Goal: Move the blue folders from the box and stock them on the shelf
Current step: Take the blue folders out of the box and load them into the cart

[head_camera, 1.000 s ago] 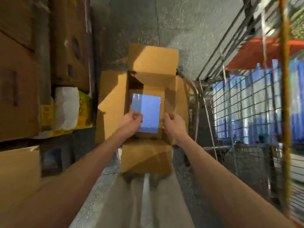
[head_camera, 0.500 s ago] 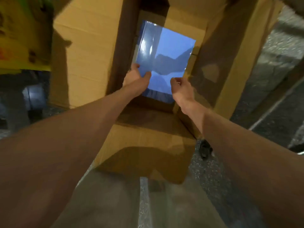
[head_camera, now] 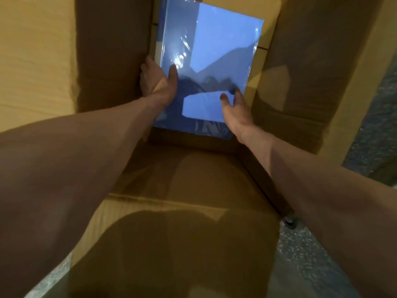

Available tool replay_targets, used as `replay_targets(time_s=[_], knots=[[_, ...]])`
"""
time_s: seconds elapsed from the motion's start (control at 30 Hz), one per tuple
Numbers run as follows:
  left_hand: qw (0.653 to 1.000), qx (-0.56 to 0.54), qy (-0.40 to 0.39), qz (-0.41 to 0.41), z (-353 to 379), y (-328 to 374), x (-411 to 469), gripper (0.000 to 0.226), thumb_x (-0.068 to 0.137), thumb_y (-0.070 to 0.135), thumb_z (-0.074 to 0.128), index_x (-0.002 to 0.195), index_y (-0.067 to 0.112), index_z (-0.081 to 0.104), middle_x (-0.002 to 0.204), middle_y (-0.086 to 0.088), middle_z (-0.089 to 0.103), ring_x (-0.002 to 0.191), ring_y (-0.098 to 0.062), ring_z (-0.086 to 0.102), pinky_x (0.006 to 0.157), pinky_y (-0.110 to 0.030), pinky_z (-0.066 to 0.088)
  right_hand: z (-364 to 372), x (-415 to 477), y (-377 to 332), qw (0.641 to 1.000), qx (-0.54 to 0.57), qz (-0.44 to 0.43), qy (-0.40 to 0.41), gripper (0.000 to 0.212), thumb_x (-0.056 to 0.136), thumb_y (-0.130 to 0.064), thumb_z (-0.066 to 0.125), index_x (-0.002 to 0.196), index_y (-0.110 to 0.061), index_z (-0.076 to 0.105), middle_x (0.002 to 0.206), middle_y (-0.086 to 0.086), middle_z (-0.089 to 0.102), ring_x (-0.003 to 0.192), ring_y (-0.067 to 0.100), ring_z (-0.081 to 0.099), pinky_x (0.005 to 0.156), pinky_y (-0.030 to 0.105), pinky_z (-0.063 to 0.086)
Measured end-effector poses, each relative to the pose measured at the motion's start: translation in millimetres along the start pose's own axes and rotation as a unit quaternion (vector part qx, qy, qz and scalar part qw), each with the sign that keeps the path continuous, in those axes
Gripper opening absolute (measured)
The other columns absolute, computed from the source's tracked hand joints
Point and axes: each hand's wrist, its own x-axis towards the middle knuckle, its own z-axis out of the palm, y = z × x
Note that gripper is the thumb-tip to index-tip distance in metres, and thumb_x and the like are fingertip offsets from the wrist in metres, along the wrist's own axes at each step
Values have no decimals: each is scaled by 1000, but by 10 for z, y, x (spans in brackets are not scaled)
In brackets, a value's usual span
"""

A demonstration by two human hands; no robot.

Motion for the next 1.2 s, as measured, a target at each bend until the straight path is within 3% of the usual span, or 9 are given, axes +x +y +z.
replay_targets(time_s=[0.17, 0.3, 0.5, 0.6, 0.77, 0.87, 1.0, 1.17, 1.2], knots=[[997, -37, -45, 54, -148, 140, -186, 52, 104, 47, 45, 123, 0, 58, 120, -19, 63, 115, -37, 59, 82, -35, 41, -219, -18, -98, 997, 27, 69, 6, 66, 104, -49, 38, 158, -14, 22, 161, 10, 29, 147, 29, 29, 119, 35, 24], [987, -64, -106, 108, -616, 442, -577, 44, 101, 48, 52, 91, 6, 64, 89, -14, 69, 88, -31, 64, 68, -36, 44, -435, -503, -400, 995, 74, 64, -1, 58, 102, -52, 40, 149, -16, 41, 152, 11, 44, 139, 33, 41, 114, 45, 36], [969, -149, -193, 45, -1660, 941, -1365, 37, 95, 44, 60, 101, 8, 64, 88, -11, 74, 68, -26, 75, 62, -46, 63, -950, -1710, -992, 982, 180, 47, -42, 46, 102, -49, 41, 129, -18, 61, 132, 7, 62, 120, 25, 57, 106, 48, 45], [960, -220, -174, -19, -2397, 1161, -1852, 26, 101, 31, 59, 98, 5, 62, 82, -15, 72, 57, -24, 71, 57, -38, 63, -1356, -2478, -1402, 968, 238, 6, -74, 32, 102, -44, 47, 120, -25, 65, 126, 3, 64, 113, 20, 60, 99, 37, 46], [952, -253, -166, -40, -3633, 1511, -2779, 25, 106, 29, 49, 94, 7, 56, 69, -8, 63, 40, -8, 61, 47, -25, 55, -2058, -3728, -2024, 970, 168, -123, -128, 47, 99, -54, 48, 124, -19, 67, 119, -8, 65, 106, 5, 61, 95, 25, 47], [957, -255, -135, -33, -4199, 1702, -3237, 26, 106, 31, 48, 92, 10, 54, 71, -2, 57, 49, -15, 63, 51, -28, 54, -2371, -4260, -2226, 962, 151, -182, -139, 42, 93, -55, 57, 114, -21, 70, 97, -13, 67, 88, 0, 60, 80, 19, 47], [961, -249, -115, -16, -4837, 1879, -3816, 27, 106, 33, 47, 110, 6, 53, 76, -1, 58, 61, -20, 67, 54, -28, 55, -2694, -4926, -2374, 958, 27, -257, -127, 63, 81, -63, 69, 134, -32, 57, 116, -16, 65, 99, 1, 63, 82, 22, 54], [967, -214, -130, 50, -5318, 1896, -4323, 37, 105, 37, 50, 113, 2, 61, 83, -4, 65, 76, -28, 73, 53, -25, 55, -2975, -5583, -2461, 937, -54, -343, -45, 8, 100, -35, 56, 103, -37, 63, 80, -18, 62, 73, -15, 58, 60, 6, 41], [969, -196, -135, 71, -5393, 1871, -4396, 40, 104, 39, 50, 111, 2, 63, 86, -6, 67, 76, -26, 73, 50, -22, 53, -3009, -5687, -2474, 931, -75, -357, -21, 14, 101, -33, 54, 91, -39, 61, 74, -17, 60, 69, -12, 58, 57, 10, 40]])
